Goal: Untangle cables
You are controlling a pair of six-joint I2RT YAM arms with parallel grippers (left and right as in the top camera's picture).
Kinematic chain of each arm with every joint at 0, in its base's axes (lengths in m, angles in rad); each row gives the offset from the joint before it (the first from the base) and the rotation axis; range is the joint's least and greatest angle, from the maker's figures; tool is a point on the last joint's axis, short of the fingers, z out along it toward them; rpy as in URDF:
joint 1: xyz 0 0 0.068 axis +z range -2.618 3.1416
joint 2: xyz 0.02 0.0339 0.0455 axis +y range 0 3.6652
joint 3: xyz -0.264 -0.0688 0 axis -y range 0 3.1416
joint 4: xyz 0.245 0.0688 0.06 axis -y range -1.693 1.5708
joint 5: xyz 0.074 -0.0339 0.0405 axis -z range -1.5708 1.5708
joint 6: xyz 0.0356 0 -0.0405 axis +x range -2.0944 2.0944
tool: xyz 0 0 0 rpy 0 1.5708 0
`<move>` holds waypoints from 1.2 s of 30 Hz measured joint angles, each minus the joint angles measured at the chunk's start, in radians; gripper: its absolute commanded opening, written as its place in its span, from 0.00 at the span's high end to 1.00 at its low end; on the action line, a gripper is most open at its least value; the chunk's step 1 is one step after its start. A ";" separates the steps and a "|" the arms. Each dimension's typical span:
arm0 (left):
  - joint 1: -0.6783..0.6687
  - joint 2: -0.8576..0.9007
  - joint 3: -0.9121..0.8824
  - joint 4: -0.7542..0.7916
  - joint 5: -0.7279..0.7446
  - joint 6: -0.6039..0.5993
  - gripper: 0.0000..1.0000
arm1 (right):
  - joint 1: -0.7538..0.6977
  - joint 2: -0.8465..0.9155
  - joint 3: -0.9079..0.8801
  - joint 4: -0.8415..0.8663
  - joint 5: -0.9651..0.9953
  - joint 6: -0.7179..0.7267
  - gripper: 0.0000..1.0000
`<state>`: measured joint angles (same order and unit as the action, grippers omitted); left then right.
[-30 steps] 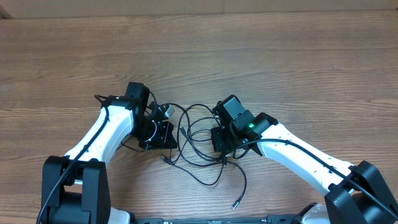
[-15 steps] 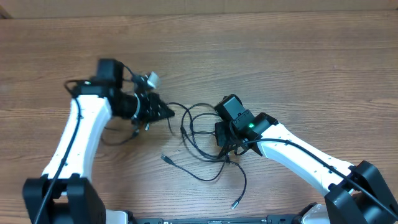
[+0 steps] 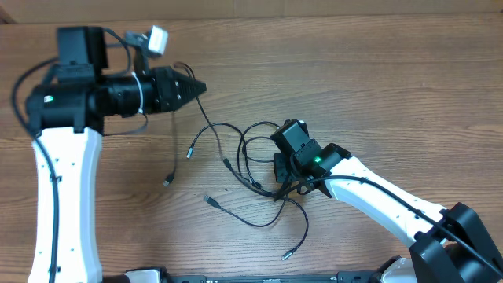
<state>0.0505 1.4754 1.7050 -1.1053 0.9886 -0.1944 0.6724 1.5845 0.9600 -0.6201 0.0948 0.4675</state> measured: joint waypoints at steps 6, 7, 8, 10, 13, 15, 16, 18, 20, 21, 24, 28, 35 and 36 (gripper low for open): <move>0.000 -0.037 0.116 0.029 -0.013 -0.014 0.96 | 0.000 0.000 0.000 0.000 0.002 0.000 0.94; 0.000 -0.043 0.130 0.032 -0.030 -0.018 0.96 | 0.000 0.000 0.000 0.000 0.002 0.000 0.94; 0.000 -0.048 0.140 0.033 -0.049 -0.019 0.96 | 0.000 0.000 0.000 0.000 0.002 0.000 0.94; 0.000 -0.054 0.151 0.033 -0.100 -0.024 0.96 | 0.000 0.000 0.000 0.000 0.003 0.000 0.94; 0.000 -0.054 0.154 0.011 -0.191 -0.034 0.96 | 0.000 0.000 0.000 -0.001 0.003 0.001 0.94; 0.000 -0.050 0.154 -0.014 -0.258 -0.038 0.96 | 0.000 0.000 0.000 0.000 0.006 0.004 0.93; 0.000 -0.050 0.154 -0.027 -0.295 -0.039 0.96 | 0.000 0.000 0.000 0.000 0.009 0.006 0.93; 0.000 -0.048 0.154 -0.044 -0.359 -0.040 0.96 | 0.000 0.000 0.000 -0.002 0.015 0.012 0.93; 0.000 -0.048 0.154 -0.055 -0.421 -0.040 0.96 | 0.000 0.000 0.000 0.000 0.019 0.018 0.82; 0.000 -0.048 0.154 -0.062 -0.449 -0.040 0.96 | 0.000 0.000 0.000 0.000 0.021 0.022 0.75; 0.000 -0.047 0.154 -0.093 -0.511 -0.040 0.96 | 0.000 0.000 -0.001 0.008 0.029 0.035 0.38; 0.000 -0.041 0.154 -0.106 -0.568 -0.040 0.96 | 0.000 0.000 -0.001 0.013 0.013 0.061 0.11; 0.000 -0.026 0.154 -0.101 -0.702 -0.069 0.96 | 0.000 0.000 -0.005 0.124 -0.206 0.076 0.08; 0.000 -0.026 0.154 -0.095 -0.711 -0.074 0.96 | 0.000 0.000 -0.005 0.142 -0.245 0.078 0.08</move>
<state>0.0505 1.4498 1.8591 -1.2007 0.2775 -0.2684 0.6727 1.5845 0.9554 -0.4778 -0.1497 0.5457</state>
